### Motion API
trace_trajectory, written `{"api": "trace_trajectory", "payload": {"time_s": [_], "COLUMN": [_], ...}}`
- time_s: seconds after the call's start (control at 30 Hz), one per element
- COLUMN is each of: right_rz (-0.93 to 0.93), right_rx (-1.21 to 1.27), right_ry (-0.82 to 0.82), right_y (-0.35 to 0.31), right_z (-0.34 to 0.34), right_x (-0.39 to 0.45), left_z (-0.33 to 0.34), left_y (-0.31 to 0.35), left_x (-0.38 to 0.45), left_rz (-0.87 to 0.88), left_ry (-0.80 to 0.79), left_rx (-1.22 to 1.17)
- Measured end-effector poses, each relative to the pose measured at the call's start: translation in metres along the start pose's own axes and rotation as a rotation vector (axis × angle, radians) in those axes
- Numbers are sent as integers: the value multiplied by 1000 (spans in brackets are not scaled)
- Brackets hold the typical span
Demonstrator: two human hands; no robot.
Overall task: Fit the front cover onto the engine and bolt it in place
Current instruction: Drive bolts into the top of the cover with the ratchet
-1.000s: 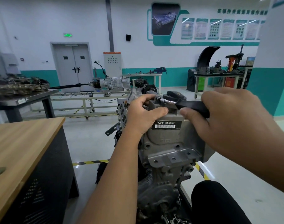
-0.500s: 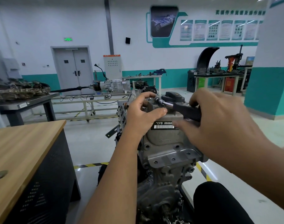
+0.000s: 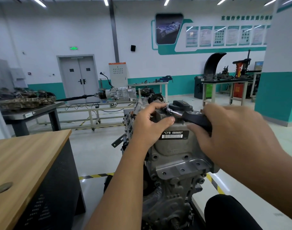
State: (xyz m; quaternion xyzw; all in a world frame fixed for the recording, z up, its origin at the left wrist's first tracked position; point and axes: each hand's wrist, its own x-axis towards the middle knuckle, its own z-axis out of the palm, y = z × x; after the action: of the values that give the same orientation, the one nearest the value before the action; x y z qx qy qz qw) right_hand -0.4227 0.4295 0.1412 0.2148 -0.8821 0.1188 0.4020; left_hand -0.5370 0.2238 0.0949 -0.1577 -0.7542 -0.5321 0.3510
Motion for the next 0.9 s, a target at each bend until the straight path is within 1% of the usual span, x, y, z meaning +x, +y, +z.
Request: {"api": "trace_trajectory", "payload": {"time_s": [0.1,0.17,0.2,0.23,0.33,0.37,0.4,0.43,0.47,0.5,0.53,0.57,0.6,0.63,0.7,0.73,0.77,0.8,0.83,0.87,0.9], "right_rz": [78,193,275,393,883,974,1007,965,827,615,364,129,-21,-96,-111,-137,-174,-121,54,312,565], "right_rx": [28,100,197,377,1192,1375,1459,1421,1210,852,448,107,-69,-108,-135,-139,-107,36,260,522,836], "right_ry": [26,-14,-21,-27,-108,-129,-139,-153,-182,-207,-232,-260,-251,-229,-264,-251,-211,-173,-120,-81,-45], "right_y": [-3,-10,-13,-14,-20,-23,-24,-24,-23,-18,-13,-9,-5,-3,0,2,3,-2,-7,-9,-12], "right_z": [0,2,2,2,2,1,-1,-3,-5,-6,-7,-8,-7,-7,-8,-7,-6,-6,-5,-2,2], "right_x": [-1,1,2,3,7,8,9,12,13,13,11,11,12,12,11,10,9,7,7,10,13], "left_z": [1,2,2,2,2,2,2,2,2,2,2,2,2,2,1,0,0,0,0,0,1], "left_y": [-1,-1,-1,-2,-3,-3,-3,-4,-5,-5,-6,-7,-7,-7,-6,-5,-4,-3,-4,-4,-5], "left_x": [1,1,1,2,2,3,3,3,3,3,3,3,2,2,0,0,0,0,0,0,0], "left_rz": [4,9,9,11,41,53,61,62,59,54,47,43,45,56,90,105,109,101,84,69,60], "left_ry": [24,25,19,12,4,5,4,0,-3,-5,-8,-9,-10,-11,-9,-7,-7,-11,-16,-19,-19], "left_rx": [37,62,75,87,111,120,126,128,126,125,131,138,144,147,154,156,158,159,153,143,132]}}
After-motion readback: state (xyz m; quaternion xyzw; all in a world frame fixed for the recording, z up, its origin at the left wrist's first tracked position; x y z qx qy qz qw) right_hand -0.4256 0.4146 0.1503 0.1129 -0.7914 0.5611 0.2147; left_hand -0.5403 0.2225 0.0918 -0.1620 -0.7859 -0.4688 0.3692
